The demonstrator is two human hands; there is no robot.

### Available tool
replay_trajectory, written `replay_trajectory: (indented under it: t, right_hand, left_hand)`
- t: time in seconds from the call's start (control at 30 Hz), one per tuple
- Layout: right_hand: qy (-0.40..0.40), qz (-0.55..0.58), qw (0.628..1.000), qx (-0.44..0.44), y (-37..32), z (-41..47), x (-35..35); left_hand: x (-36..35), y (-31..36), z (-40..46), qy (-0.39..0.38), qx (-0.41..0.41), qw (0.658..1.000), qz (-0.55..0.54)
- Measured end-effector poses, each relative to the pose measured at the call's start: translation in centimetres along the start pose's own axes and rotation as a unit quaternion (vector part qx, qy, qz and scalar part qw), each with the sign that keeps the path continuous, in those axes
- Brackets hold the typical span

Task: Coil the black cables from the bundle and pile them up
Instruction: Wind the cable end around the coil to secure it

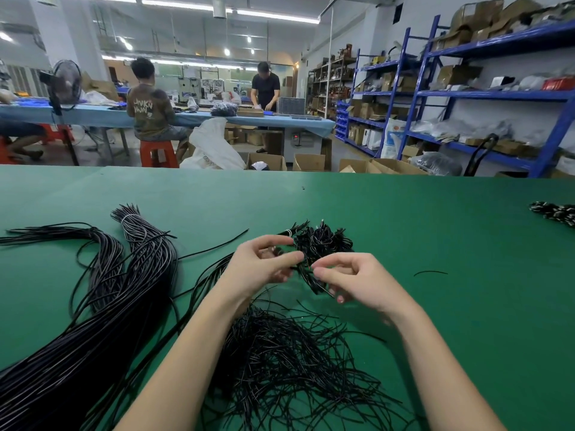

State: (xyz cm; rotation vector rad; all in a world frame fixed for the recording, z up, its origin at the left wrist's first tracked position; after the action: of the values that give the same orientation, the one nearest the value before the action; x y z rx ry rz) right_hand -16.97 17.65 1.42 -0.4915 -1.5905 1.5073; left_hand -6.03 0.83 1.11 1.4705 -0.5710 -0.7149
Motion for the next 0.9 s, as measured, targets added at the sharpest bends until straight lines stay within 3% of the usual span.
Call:
replay_trajectory:
  t: [0.13,0.23,0.37,0.67,0.9]
  right_hand:
    - [-0.028,0.121,0.991,-0.052,0.2,-0.1,-1.2]
    - [-0.024,0.161,0.984,-0.071,0.7,-0.1,-1.9]
    - [0.054,0.161,0.984,-0.05,1.1,0.3,-2.6]
    - [0.167,0.039,0.985,0.033,1.7,1.2,-3.6]
    - [0.213,0.039,0.975,-0.049,0.5,7.4,-1.8]
  left_hand:
    - [-0.4,-0.4,0.6,0.047,0.023,0.994,-0.094]
    - [-0.6,-0.7,0.4,0.038,0.035,0.99,-0.134]
    - [-0.9,-1.2,0.4,0.007,0.061,0.977,-0.204]
    - [-1.0,-2.4,0.8,0.045,0.106,0.987,-0.111]
    - [-0.5,-2.4,0.9,0.039,0.124,0.987,-0.094]
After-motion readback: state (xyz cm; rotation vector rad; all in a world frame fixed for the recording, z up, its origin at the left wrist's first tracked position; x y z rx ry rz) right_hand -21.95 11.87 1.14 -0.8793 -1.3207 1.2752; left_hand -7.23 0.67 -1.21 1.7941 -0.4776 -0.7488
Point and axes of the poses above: each hand's wrist, its own z-axis towards the middle knuckle, its own x-axis out of the back of the hand, y = z × x, the point moved 1 cm from there along z, towards the middle knuckle, and after that the axes turned 11 degrees about y, right-handed, at the moved point
